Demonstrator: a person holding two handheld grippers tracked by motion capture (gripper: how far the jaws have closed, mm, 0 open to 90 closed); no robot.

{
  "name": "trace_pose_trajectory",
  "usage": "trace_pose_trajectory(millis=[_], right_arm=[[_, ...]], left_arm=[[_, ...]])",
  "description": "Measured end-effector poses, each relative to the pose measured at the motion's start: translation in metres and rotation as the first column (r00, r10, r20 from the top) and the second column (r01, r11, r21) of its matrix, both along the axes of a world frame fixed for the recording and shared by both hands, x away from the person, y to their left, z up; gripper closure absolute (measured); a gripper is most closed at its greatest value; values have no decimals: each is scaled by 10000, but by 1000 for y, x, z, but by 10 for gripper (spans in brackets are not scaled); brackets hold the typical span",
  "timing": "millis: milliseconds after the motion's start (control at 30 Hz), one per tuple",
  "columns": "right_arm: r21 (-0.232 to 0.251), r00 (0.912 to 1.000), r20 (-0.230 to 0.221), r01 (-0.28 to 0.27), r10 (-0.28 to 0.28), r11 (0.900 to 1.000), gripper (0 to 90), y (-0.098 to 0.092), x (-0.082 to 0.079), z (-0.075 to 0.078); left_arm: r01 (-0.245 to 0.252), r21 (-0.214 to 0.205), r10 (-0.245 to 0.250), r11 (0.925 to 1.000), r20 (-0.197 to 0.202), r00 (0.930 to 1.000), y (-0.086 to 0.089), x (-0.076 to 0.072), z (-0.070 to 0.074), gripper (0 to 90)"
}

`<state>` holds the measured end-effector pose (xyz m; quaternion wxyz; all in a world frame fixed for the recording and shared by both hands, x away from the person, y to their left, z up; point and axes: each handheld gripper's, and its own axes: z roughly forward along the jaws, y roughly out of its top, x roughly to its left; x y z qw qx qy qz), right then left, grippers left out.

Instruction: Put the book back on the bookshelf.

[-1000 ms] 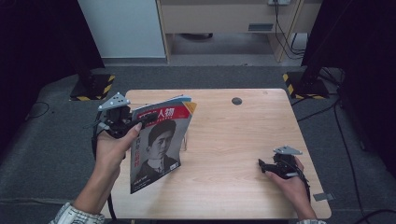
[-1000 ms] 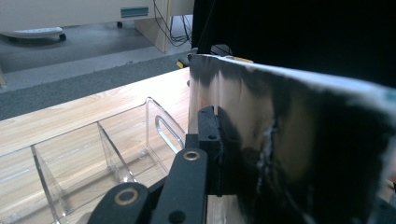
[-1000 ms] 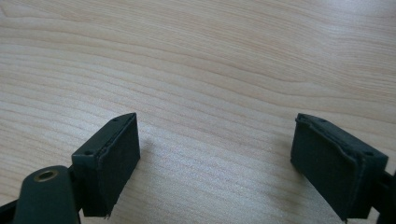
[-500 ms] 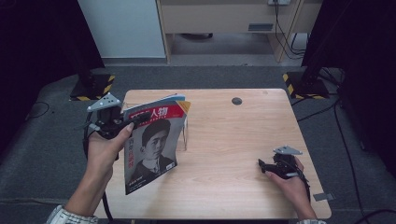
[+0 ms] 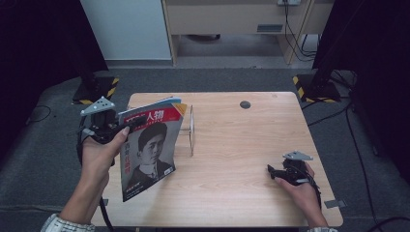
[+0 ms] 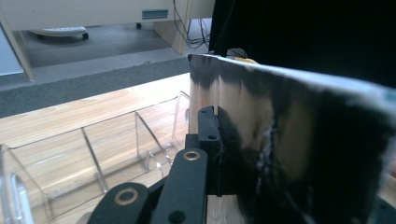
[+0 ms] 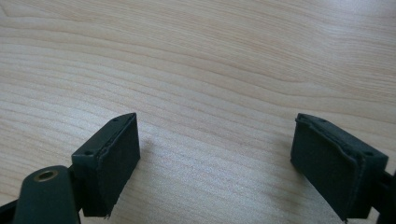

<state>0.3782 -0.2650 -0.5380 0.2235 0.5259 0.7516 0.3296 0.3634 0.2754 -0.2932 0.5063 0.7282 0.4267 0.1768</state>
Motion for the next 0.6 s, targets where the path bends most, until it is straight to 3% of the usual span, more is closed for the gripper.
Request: trace_pose_trajectory(millis=[600], right_arm=[[0,10000,2,-1,1,10000,159,0,0,0]], left_arm=[[-399,-35,399,9992,-23,9992,20,-3,-2,867]])
